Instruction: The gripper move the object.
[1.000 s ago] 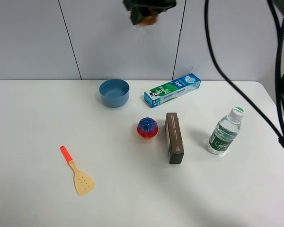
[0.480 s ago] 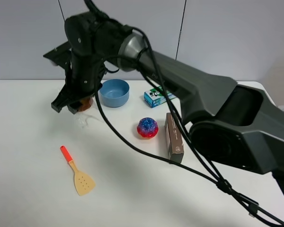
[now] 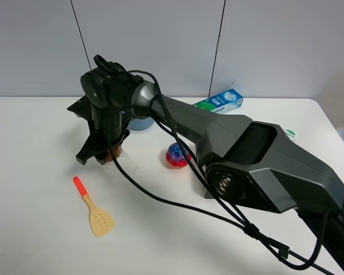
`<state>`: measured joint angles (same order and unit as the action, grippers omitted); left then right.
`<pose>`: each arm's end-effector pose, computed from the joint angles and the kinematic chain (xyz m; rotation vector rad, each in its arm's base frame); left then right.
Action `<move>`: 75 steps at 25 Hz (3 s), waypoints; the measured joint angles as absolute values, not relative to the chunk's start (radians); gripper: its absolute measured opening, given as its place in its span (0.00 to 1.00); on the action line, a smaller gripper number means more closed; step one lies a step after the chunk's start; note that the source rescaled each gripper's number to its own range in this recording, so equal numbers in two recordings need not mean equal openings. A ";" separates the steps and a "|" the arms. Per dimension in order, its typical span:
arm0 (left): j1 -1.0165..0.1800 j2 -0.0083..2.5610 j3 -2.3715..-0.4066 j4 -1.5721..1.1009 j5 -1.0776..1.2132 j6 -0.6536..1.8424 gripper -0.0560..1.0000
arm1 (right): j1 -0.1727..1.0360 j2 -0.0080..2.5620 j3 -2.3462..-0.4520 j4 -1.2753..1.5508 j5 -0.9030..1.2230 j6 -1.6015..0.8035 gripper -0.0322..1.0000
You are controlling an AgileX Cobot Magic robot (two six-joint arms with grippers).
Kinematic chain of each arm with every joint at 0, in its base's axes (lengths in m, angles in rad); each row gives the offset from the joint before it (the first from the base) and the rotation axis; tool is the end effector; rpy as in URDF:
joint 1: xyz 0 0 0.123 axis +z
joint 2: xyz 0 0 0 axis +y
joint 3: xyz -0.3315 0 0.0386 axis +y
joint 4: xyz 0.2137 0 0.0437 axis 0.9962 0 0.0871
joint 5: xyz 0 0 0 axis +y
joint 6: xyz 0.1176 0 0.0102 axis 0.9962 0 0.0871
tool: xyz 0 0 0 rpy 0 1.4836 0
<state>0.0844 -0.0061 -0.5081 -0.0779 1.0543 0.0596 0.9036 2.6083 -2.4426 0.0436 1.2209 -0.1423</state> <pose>-0.0603 -0.0131 0.2513 -0.0211 2.0212 -0.0016 0.3394 0.4387 0.1525 -1.4359 2.5179 0.2049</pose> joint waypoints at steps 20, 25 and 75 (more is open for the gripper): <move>0.084 -0.006 -0.508 -0.078 1.054 0.060 1.00 | 0.904 2.696 -2.446 -0.011 1.219 -0.140 0.04; 0.084 -0.006 -0.508 -0.078 1.054 0.060 1.00 | 0.904 2.696 -2.447 -0.015 1.219 -0.073 0.76; 0.084 -0.006 -0.508 -0.078 1.054 0.060 1.00 | 0.486 1.682 -2.449 -0.259 1.226 -0.110 1.00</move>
